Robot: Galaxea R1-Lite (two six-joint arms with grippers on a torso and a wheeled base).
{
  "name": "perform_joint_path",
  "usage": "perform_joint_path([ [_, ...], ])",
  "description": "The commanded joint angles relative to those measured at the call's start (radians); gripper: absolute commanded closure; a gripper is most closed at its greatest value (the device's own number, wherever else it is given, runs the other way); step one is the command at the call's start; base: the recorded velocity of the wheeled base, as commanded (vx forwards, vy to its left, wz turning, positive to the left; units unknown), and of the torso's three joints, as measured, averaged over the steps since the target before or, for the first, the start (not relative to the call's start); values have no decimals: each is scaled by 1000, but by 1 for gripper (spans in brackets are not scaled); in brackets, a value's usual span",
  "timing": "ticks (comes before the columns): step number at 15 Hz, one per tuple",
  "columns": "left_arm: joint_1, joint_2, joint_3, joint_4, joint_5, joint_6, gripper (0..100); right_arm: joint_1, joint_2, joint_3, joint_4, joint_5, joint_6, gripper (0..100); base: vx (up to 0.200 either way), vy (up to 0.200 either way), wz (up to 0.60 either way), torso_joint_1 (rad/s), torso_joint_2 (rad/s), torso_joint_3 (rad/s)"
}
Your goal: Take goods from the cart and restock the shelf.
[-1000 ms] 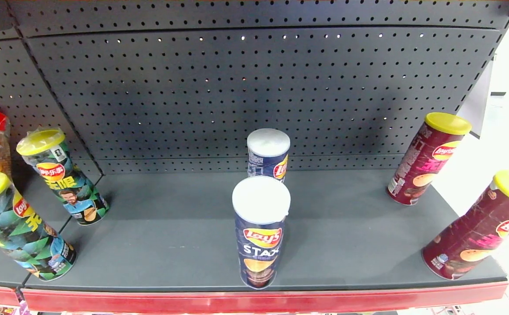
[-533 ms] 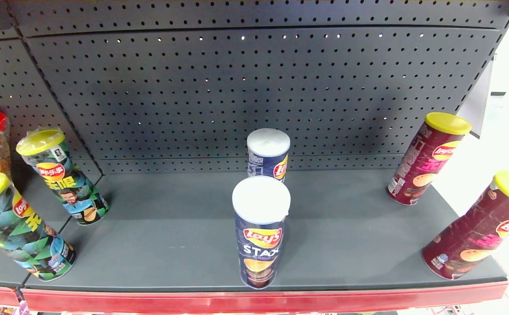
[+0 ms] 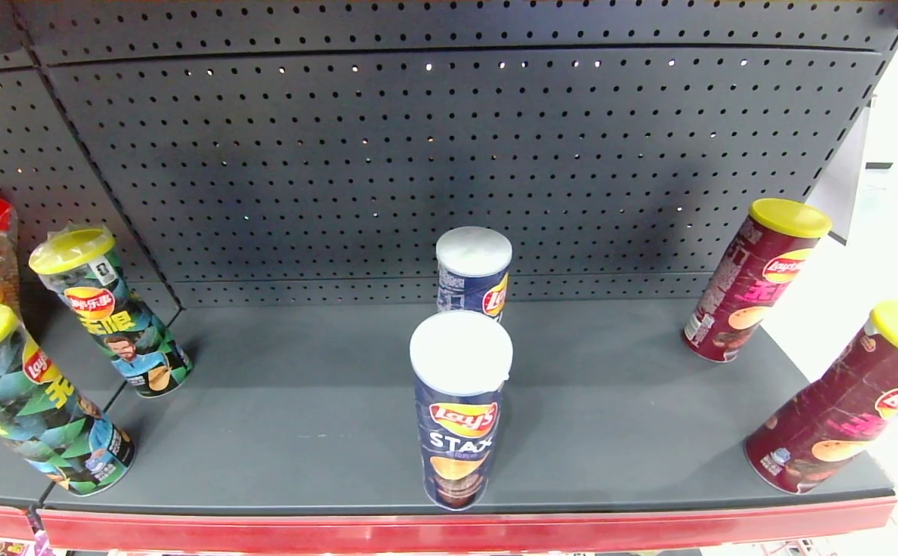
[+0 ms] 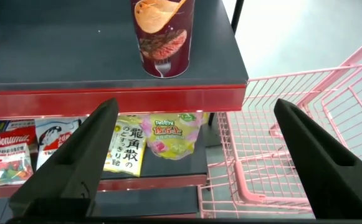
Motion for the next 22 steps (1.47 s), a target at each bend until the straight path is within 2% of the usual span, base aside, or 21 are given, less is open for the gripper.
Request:
perform_joint_path([
  [1,0,2,0,0,0,-1,0,-3,-15,0,-1,0,-1,0,0,0,0,0,0,0],
  [22,0,2,1,0,0,-1,0,-3,-15,0,1,3,2,0,0,0,0,0,0,0],
])
